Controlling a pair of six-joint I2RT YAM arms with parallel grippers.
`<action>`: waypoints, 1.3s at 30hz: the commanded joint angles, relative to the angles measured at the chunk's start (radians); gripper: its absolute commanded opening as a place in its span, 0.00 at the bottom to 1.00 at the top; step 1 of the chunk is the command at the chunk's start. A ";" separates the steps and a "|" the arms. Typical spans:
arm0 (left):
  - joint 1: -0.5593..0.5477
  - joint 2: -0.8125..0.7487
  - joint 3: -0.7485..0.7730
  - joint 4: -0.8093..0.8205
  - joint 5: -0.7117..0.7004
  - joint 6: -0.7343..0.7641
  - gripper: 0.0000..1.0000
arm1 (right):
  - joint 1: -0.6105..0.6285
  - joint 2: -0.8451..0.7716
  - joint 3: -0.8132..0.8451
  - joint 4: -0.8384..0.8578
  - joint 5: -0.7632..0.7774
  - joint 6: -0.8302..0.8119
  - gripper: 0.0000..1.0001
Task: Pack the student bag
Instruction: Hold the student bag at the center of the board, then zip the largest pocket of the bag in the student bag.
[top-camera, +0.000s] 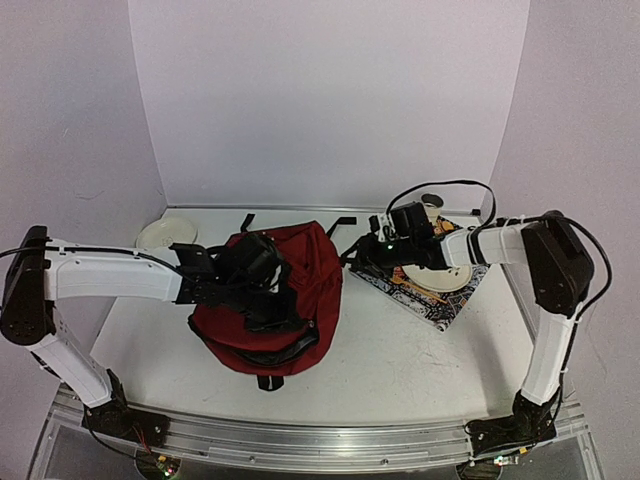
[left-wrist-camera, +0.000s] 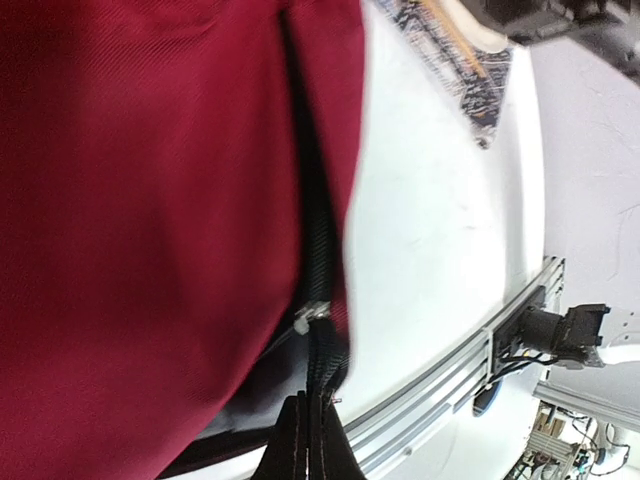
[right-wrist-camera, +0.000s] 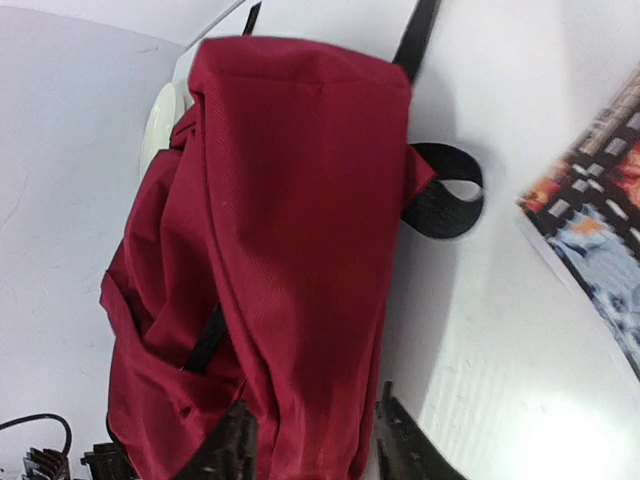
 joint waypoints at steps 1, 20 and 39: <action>-0.004 0.059 0.139 0.022 0.026 0.075 0.00 | 0.027 -0.187 -0.067 -0.103 0.040 -0.013 0.45; -0.036 0.108 0.166 0.057 0.131 0.099 0.00 | 0.269 -0.158 0.006 -0.405 0.074 0.009 0.58; -0.060 -0.010 0.035 0.059 0.110 0.054 0.00 | 0.223 -0.079 0.098 -0.423 0.098 -0.064 0.00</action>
